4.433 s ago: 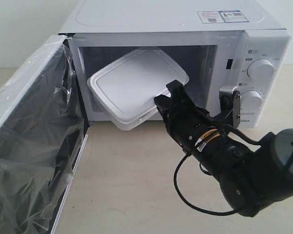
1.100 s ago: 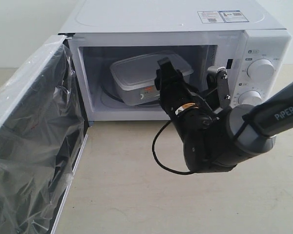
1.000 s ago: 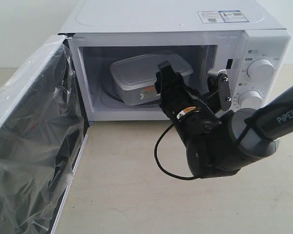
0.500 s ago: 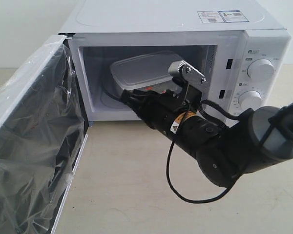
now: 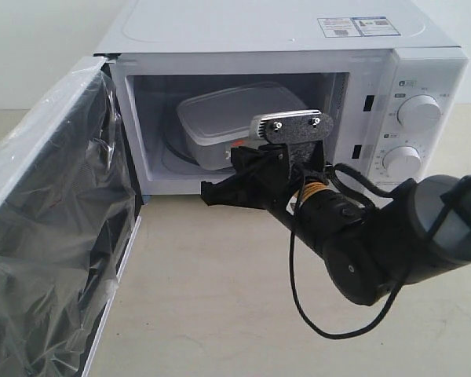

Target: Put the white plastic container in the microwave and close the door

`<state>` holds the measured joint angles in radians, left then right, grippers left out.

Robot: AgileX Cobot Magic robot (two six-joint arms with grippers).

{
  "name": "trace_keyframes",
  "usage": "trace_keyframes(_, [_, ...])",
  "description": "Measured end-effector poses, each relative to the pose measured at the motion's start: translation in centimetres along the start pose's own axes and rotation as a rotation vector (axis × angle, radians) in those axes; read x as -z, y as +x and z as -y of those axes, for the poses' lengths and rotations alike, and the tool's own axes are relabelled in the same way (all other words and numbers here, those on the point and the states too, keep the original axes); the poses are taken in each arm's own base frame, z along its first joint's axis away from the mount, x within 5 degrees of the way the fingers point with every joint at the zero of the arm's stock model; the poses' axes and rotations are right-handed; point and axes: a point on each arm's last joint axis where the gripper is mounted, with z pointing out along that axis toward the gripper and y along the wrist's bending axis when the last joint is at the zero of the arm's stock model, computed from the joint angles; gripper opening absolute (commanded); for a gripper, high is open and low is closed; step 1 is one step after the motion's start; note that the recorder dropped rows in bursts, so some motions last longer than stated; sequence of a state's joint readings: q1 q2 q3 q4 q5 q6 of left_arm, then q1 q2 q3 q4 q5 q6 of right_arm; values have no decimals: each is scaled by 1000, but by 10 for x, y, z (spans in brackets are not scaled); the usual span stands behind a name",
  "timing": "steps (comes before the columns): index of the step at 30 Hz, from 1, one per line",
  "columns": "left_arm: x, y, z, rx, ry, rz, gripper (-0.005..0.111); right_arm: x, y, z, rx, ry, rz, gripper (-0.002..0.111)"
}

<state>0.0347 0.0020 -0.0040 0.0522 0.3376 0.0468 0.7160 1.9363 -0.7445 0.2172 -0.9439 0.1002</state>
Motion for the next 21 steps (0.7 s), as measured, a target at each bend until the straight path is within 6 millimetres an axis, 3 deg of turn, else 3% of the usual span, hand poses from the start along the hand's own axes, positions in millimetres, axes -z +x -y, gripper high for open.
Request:
trace_keyframes(10, [0,0,0,0,0,0,4,-10,6,4,8,27,11,0])
trace_keyframes(21, [0,0,0,0,0,0,4,-56,6,-2,-30,41,-1,0])
